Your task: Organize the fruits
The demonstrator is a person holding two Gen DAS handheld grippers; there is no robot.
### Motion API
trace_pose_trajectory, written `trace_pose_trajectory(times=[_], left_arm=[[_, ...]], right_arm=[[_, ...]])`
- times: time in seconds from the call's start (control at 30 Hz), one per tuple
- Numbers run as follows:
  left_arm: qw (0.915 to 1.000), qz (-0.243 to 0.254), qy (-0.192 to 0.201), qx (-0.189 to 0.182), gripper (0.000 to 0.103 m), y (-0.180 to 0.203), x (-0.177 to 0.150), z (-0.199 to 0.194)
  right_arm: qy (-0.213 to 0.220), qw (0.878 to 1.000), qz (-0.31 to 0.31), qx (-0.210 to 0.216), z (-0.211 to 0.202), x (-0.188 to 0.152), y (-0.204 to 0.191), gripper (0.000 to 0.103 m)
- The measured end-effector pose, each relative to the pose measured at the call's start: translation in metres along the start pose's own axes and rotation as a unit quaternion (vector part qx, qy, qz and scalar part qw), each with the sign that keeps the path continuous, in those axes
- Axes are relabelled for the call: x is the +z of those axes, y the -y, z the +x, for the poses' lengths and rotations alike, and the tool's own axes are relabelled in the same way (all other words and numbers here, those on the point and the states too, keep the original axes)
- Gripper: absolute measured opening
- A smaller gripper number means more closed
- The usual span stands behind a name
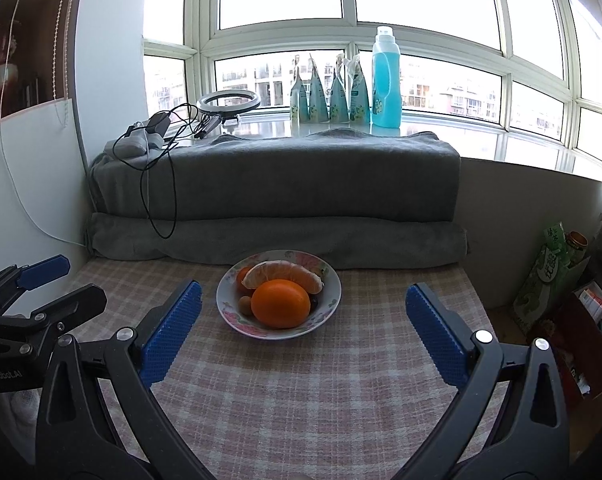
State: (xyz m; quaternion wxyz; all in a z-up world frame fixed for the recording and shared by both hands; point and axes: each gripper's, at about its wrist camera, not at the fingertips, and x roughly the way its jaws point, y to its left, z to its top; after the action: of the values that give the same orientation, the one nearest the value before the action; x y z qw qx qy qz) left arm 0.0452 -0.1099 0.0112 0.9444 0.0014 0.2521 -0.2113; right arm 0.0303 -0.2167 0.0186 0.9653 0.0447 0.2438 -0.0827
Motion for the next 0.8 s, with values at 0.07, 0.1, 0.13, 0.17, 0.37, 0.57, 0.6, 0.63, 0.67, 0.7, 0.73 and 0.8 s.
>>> trace_pose_trajectory(times=[0.07,0.1,0.13,0.17,0.37,0.57,0.6,0.63,0.67,0.7,0.73,0.8], left_arm=[[1.0000,0.000,0.000,0.000,0.091,0.0002,-0.0001,-0.0003],[1.0000,0.000,0.001,-0.001,0.091,0.0002,0.0000,-0.0005],[1.0000,0.001,0.001,-0.001,0.091,0.0004,0.0002,-0.0006],[1.0000,0.001,0.001,-0.001,0.091,0.0005,0.0004,-0.0005],[1.0000,0.002,-0.001,-0.003,0.091,0.0008,0.0003,0.0006],[1.0000,0.002,-0.002,-0.002,0.091,0.0012,0.0004,0.0009],[1.0000,0.002,-0.002,-0.003,0.091,0.0012,0.0004,0.0009],[1.0000,0.001,-0.001,-0.003,0.091,0.0014,0.0003,0.0007],[1.0000,0.002,-0.001,-0.003,0.091,0.0014,0.0003,0.0010],[1.0000,0.002,-0.002,-0.003,0.091,0.0011,0.0004,0.0011],[1.0000,0.002,-0.002,-0.003,0.091,0.0013,0.0003,0.0011],[1.0000,0.002,-0.002,-0.003,0.091,0.0012,0.0003,0.0010]], right_arm=[[-0.001,1.000,0.001,0.000,0.0000,-0.0003,-0.0003,0.103],[0.000,1.000,0.001,0.000,0.0002,-0.0002,-0.0001,0.103],[0.000,1.000,0.000,0.000,0.0004,-0.0001,0.0002,0.103],[0.000,1.000,0.001,0.000,0.0003,-0.0001,-0.0001,0.103],[-0.001,1.000,0.001,0.002,-0.0002,-0.0005,-0.0003,0.103],[-0.001,1.000,0.002,0.001,0.0004,-0.0004,-0.0005,0.103],[-0.001,1.000,0.002,0.002,0.0006,-0.0002,0.0000,0.103],[-0.001,1.000,0.002,0.002,0.0008,-0.0003,-0.0003,0.103],[-0.001,1.000,0.002,0.002,0.0007,-0.0003,-0.0001,0.103],[-0.001,1.000,0.001,0.002,0.0008,-0.0003,0.0000,0.103],[-0.001,1.000,0.002,0.002,0.0008,-0.0005,-0.0003,0.103],[-0.002,1.000,0.001,0.002,0.0009,-0.0004,-0.0002,0.103]])
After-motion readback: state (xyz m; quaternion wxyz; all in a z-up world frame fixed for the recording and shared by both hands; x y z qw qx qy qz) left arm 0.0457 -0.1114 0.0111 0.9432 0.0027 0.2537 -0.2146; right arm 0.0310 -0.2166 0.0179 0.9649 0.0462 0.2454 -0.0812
